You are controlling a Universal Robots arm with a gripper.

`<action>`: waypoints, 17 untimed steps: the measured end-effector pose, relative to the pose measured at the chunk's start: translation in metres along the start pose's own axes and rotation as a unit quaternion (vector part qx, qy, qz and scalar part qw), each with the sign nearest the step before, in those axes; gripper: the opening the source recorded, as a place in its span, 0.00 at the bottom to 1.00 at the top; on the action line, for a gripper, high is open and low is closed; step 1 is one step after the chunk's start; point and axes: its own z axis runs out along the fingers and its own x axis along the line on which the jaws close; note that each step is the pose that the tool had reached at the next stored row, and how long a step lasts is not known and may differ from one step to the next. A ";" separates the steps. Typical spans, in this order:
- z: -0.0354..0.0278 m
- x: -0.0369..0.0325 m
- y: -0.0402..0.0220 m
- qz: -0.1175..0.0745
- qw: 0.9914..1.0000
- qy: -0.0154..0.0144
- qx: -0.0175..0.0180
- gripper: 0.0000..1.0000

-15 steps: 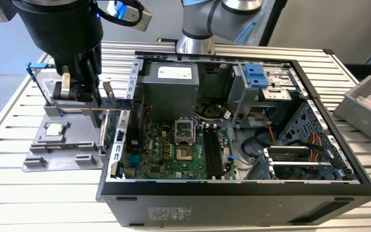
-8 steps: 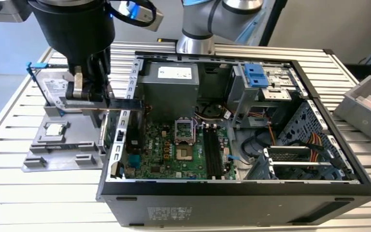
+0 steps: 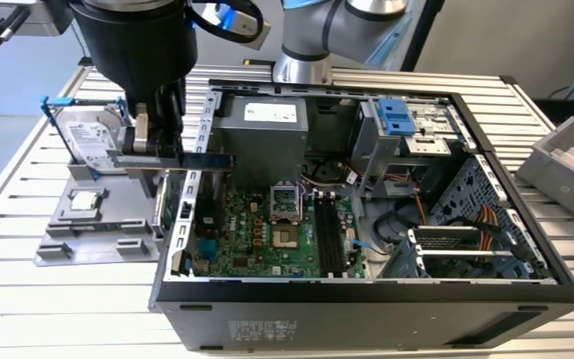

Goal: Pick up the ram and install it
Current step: 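Pick up the ram and move it above insertion slot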

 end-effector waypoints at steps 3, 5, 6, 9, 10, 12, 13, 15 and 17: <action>-0.0002 -0.0001 -0.0052 0.000 1.000 0.000 0.000 0.00; -0.0005 -0.0002 -0.0088 0.000 1.000 0.000 0.000 0.00; -0.0005 -0.0002 -0.0105 0.000 1.000 0.000 0.000 0.00; -0.0008 -0.0003 -0.0158 0.000 1.000 0.000 -0.001 0.00; -0.0008 -0.0004 -0.0175 0.000 1.000 0.000 -0.001 0.00; -0.0010 -0.0005 -0.0209 0.000 1.000 0.000 -0.001 0.00; -0.0011 -0.0005 -0.0225 0.000 1.000 0.000 -0.001 0.00; -0.0012 -0.0006 -0.0258 0.000 1.000 0.000 -0.001 0.00; -0.0013 -0.0006 -0.0291 0.000 1.000 0.000 -0.001 0.00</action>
